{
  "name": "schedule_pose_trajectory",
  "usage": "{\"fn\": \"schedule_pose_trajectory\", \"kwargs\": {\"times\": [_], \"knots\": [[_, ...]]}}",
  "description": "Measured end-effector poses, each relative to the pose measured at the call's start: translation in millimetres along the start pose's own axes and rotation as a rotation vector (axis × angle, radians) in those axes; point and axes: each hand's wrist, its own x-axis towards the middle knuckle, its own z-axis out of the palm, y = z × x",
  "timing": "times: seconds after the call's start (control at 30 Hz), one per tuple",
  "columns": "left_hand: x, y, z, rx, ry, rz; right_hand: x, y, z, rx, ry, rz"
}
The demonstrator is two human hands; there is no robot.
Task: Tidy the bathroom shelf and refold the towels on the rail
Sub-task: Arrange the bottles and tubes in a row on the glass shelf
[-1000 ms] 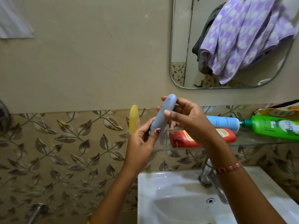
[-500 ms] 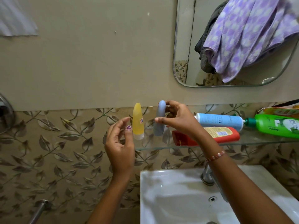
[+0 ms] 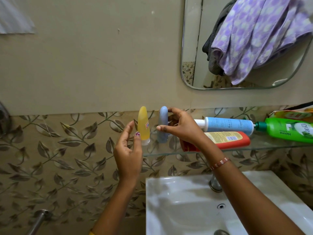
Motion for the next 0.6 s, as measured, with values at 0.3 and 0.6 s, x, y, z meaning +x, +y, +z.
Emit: {"fn": "schedule_pose_trajectory", "kwargs": {"times": [0.3, 0.6], "knots": [[-16.9, 30.3, 4.9, -0.044, 0.002, 0.355, -17.9, -15.6, -25.5, -0.053, 0.108, 0.003], [-61.7, 23.3, 54.1, -0.094, -0.417, 0.058, -85.2, 12.3, -94.1, -0.556, -0.12, 0.157]]}}
